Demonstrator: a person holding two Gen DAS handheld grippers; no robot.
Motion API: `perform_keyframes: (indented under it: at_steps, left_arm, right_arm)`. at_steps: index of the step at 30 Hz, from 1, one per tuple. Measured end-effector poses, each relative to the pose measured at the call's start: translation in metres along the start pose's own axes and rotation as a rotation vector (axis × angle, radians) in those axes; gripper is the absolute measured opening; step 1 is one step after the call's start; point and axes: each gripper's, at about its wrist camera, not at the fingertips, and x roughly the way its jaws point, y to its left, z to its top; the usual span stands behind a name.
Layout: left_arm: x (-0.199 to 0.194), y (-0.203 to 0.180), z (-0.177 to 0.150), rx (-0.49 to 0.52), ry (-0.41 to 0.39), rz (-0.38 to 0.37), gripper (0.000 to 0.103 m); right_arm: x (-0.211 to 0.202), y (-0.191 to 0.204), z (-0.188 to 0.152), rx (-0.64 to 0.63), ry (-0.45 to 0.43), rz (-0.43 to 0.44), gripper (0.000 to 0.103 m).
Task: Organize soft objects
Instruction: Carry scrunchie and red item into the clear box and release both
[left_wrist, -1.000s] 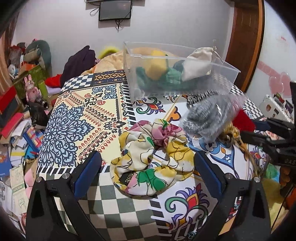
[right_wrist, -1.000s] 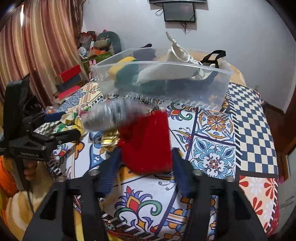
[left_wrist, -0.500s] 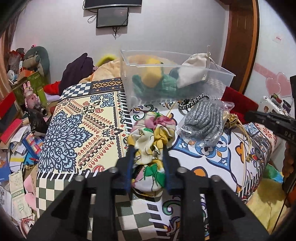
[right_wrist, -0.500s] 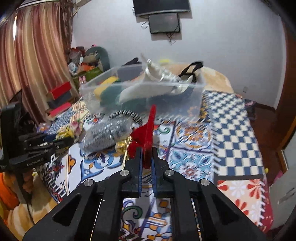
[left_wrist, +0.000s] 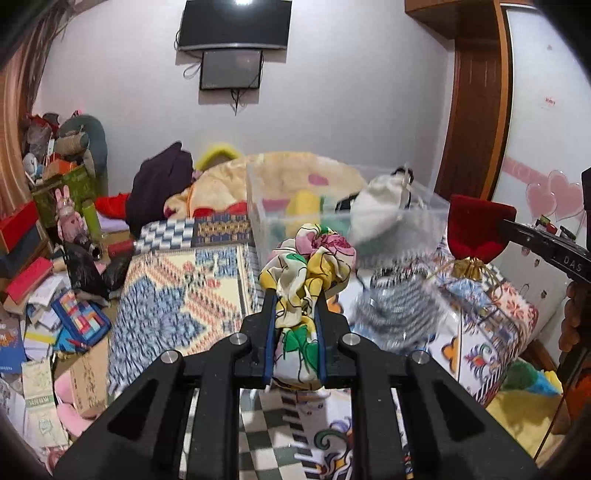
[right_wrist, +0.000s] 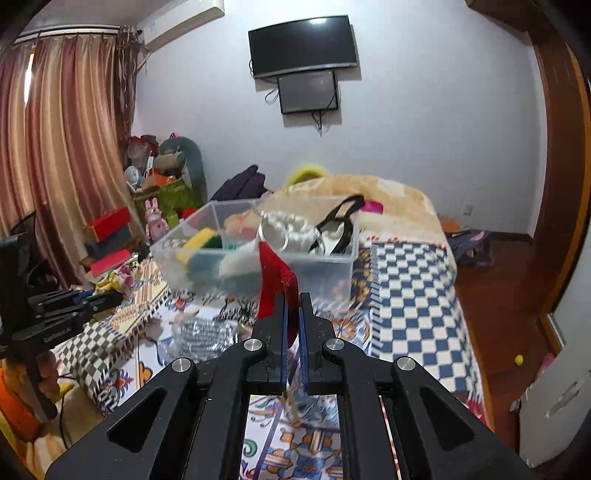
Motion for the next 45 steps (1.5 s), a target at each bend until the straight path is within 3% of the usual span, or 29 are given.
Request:
perform_keyframes:
  at_steps: [10, 21, 28, 36, 40, 45]
  left_arm:
    - [0.005, -0.013, 0.050, 0.021, -0.103, -0.024, 0.017]
    - [0.047, -0.025, 0.087, 0.029, -0.099, -0.044, 0.017]
    - [0.087, -0.038, 0.096, 0.038, -0.036, -0.080, 0.017]
    - [0.126, -0.049, 0.089, 0.060, 0.039, -0.058, 0.017]
    - [0.135, -0.052, 0.084, 0.071, 0.064, -0.047, 0.018]
    - [0.135, -0.050, 0.083, 0.033, 0.087, -0.095, 0.025]
  right_arm:
    - [-0.010, -0.004, 0.050, -0.005, -0.157, -0.029, 0.004]
    - [0.006, -0.008, 0.077, 0.016, -0.252, -0.079, 0.004]
    - [0.038, -0.008, 0.074, 0.014, -0.191, -0.101, 0.005]
    - [0.066, -0.012, 0.054, -0.021, -0.050, -0.129, 0.005]
    - [0.073, -0.012, 0.048, -0.053, 0.005, -0.138, 0.005]
    - [0.074, -0.012, 0.046, -0.076, 0.050, -0.138, 0.005]
